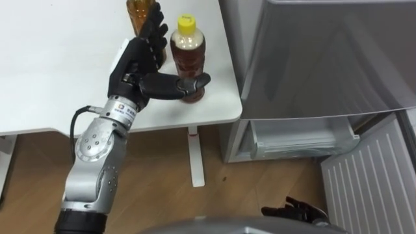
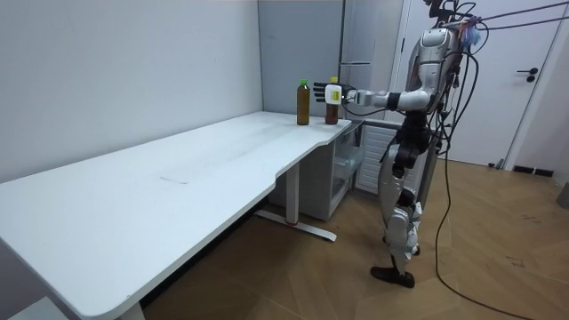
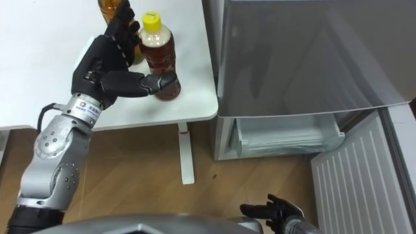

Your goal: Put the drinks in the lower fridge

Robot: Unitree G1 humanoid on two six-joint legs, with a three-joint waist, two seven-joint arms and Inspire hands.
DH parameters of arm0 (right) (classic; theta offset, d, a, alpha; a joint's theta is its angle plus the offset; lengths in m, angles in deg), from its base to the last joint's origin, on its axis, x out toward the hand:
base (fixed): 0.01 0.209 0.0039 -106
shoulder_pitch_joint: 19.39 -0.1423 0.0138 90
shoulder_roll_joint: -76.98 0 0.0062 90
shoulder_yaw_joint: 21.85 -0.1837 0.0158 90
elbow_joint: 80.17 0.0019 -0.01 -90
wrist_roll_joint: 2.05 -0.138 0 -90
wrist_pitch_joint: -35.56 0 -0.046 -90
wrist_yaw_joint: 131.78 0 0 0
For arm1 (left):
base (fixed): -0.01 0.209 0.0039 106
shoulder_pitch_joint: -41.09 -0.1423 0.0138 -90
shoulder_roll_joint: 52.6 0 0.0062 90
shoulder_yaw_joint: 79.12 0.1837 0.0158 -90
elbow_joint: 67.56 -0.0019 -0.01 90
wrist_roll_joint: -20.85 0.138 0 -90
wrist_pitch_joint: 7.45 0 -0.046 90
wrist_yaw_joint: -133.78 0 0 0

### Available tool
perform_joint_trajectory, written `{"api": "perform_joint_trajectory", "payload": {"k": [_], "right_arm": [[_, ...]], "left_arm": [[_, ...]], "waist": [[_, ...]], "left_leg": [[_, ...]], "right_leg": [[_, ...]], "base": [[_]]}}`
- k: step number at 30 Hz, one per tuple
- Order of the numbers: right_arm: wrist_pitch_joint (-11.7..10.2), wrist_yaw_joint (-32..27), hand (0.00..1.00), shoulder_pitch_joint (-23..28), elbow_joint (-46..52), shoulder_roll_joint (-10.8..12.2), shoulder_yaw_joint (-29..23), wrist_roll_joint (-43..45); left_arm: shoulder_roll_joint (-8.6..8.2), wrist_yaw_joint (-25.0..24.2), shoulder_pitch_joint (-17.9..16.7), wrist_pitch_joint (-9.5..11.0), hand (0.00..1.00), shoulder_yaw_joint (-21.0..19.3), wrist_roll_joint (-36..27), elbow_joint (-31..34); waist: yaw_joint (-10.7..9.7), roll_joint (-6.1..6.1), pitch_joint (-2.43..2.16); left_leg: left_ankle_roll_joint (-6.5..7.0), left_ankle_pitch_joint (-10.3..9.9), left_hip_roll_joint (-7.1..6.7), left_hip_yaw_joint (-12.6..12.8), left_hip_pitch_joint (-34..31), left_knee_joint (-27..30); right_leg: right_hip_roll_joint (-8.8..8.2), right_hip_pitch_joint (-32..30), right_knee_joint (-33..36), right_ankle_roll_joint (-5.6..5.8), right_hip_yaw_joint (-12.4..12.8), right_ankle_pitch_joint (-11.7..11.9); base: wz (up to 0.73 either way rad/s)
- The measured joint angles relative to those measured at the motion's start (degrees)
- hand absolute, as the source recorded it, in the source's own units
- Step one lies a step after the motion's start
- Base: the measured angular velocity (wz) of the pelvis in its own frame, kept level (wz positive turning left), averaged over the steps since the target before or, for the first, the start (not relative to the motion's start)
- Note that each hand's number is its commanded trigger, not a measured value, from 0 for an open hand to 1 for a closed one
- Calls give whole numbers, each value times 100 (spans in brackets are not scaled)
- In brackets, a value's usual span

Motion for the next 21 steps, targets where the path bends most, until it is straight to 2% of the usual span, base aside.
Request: {"api": "perform_joint_trajectory", "payload": {"k": [8,12,21], "right_arm": [[10,-1,0,60,130,-18,-1,9],[74,-4,0,69,151,-21,0,18],[139,-8,0,58,177,-22,-9,26]], "left_arm": [[20,18,4,-19,0,0,65,-6],[87,11,19,-121,0,-1,62,-11],[116,-2,139,-311,0,-16,61,-152]], "waist": [[-22,45,25],[-38,49,23],[-64,44,38]], "left_leg": [[-1,-1,12,17,-25,-16],[-1,-1,12,38,-4,-6],[-1,0,23,49,3,0]], "right_leg": [[7,-5,4,0,-1,0],[9,-2,3,-1,39,1],[26,-3,11,-11,112,7]], "base": [[0],[-3],[0]]}}
